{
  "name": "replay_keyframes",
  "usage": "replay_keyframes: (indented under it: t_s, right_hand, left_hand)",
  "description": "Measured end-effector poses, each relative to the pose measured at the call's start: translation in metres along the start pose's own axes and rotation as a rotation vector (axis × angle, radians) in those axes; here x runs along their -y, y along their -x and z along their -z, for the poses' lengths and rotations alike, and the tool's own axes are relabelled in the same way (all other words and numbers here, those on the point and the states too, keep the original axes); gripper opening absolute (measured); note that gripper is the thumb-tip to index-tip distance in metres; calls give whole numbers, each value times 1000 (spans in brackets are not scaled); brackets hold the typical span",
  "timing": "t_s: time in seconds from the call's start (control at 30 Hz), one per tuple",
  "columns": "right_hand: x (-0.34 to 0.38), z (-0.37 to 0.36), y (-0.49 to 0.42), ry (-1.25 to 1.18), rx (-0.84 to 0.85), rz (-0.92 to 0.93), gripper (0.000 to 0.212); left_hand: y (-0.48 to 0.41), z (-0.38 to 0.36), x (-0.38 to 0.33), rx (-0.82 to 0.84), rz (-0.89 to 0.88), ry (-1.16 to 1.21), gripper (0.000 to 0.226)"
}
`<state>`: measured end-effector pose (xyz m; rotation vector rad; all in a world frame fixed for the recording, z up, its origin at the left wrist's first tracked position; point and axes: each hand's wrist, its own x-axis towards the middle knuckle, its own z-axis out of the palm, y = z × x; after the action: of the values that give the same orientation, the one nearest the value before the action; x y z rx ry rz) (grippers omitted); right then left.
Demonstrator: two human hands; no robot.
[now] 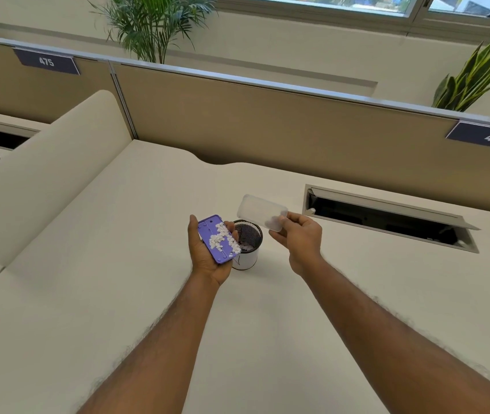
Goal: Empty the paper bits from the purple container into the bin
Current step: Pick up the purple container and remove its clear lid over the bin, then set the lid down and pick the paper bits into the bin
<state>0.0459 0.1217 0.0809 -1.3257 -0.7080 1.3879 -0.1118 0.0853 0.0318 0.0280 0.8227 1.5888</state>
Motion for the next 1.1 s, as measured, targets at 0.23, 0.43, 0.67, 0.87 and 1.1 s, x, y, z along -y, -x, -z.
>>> replay_keyframes:
  t_s: [0.23,0.43,0.67,0.87,1.1]
  right_hand:
    - [-12,14,-5,204,18,166,12]
    - [-21,18,-2,351,62,303,12]
    - [-31,49,0,194,3,78,6]
    - [-49,78,-1,272,-30,-90,10]
    - [-80,97,-7,533,20,-149,11]
  left_hand:
    - [-2,3,-1,2,-1,20,54]
    - [-2,7,1,4,4,22,54]
    - [-1,9,-1,5,-12,32,53]
    - [-2,7,-4,-2,-25,36,51]
    - [-3,3,-7,-7,-20,-4,54]
